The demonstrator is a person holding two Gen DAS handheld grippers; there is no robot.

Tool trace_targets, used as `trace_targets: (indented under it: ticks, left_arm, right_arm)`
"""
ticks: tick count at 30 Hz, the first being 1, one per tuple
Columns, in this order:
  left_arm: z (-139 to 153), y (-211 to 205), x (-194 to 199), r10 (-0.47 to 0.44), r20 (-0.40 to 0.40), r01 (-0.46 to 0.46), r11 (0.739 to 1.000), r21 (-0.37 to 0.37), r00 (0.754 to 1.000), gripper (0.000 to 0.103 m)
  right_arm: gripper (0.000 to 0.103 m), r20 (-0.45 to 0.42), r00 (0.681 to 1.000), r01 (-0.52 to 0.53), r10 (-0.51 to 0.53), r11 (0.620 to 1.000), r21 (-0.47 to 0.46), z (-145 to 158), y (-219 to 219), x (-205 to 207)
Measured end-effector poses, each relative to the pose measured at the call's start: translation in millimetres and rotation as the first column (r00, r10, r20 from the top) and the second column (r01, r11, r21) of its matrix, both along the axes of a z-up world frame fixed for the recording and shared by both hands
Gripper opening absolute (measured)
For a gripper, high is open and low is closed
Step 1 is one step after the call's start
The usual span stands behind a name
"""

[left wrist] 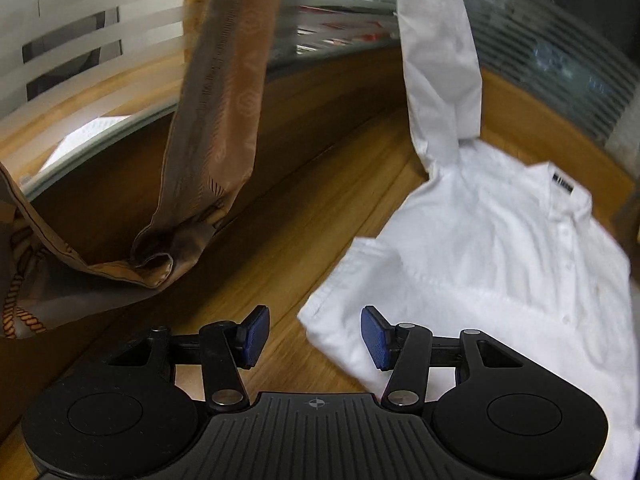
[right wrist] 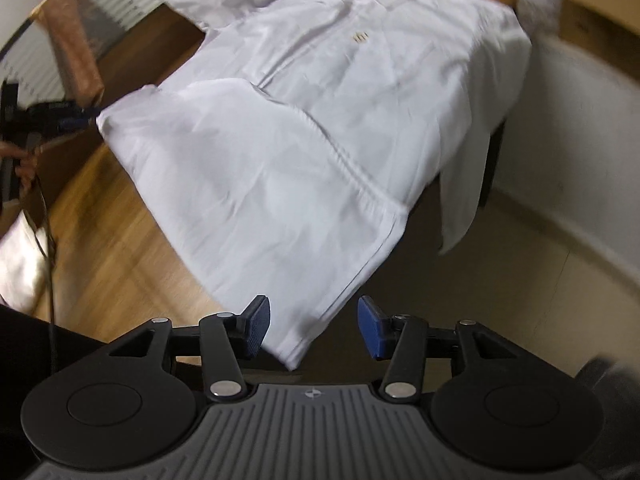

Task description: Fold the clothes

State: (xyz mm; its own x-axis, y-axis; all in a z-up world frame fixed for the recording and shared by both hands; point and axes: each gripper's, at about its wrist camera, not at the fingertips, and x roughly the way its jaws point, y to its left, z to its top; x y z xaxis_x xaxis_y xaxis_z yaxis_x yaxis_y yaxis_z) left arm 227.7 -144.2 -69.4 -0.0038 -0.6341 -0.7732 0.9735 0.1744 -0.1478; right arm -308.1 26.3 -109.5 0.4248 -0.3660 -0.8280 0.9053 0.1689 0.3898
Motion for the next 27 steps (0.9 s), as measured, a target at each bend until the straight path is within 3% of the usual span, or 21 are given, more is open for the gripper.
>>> trace_targets:
  ticks: [2,4,7,9,13,16,19,21,23,27]
  left_arm:
    - [-1.9,-3.6,3.9,-0.013,-0.016,0.013,1.000,0.001,1.000,0.060]
    - [-4.8,-7.1,5.4,-0.045,-0.021,0.045,0.999,0.009,0.999,0.062]
    - [-5.5,-12.5,8.1,-0.129,-0.059,0.131,0.991,0.037,0.990,0.067]
    - [-2.9,-13.8,5.2,-0.230,-0.087,0.235,0.970,0.058,0.969,0.076]
    - [5.0,-8.6,-5.1,-0.425,-0.036,0.427,0.900,0.087,0.904,0.084]
    - [5.5,-4.2,-8.9,-0.545,0.047,0.538,0.836,0.111,0.837,0.089]
    - [0.0,-0.5,-12.6,-0.664,0.159,0.650,0.748,0.136,0.731,0.091]
    - [-5.8,-3.6,-10.6,-0.723,0.181,0.708,0.690,0.147,0.667,0.091]
    - [-13.3,-12.6,-4.3,-0.752,0.148,0.736,0.659,0.153,0.642,0.090]
    - [-24.3,-28.9,-2.9,-0.775,0.112,0.763,0.632,0.137,0.622,0.085]
  right_arm:
    - [0.054,0.039,0.998,0.038,-0.039,0.999,0.030,-6.3,3.4,-0.6]
    - [0.053,0.012,0.998,0.065,-0.065,0.997,0.036,-8.2,4.4,2.5]
    - [0.053,-0.080,0.996,0.030,-0.033,0.998,-0.050,4.5,4.3,15.2]
    - [0.055,-0.119,0.993,-0.030,0.018,0.994,-0.105,13.5,2.0,25.2]
    - [0.068,-0.147,0.982,-0.139,0.120,0.983,-0.124,14.6,-17.4,48.3]
    - [0.072,-0.145,0.973,-0.197,0.179,0.973,-0.119,9.9,-36.6,69.9]
    - [0.075,-0.144,0.961,-0.254,0.237,0.960,-0.114,5.0,-55.4,91.2]
    - [0.076,-0.157,0.951,-0.284,0.267,0.953,-0.101,-0.7,-62.6,103.2]
    - [0.076,-0.168,0.942,-0.308,0.292,0.948,-0.084,-6.2,-68.3,112.8]
    - [0.080,-0.188,0.926,-0.344,0.326,0.936,-0.070,-11.3,-70.4,121.1]
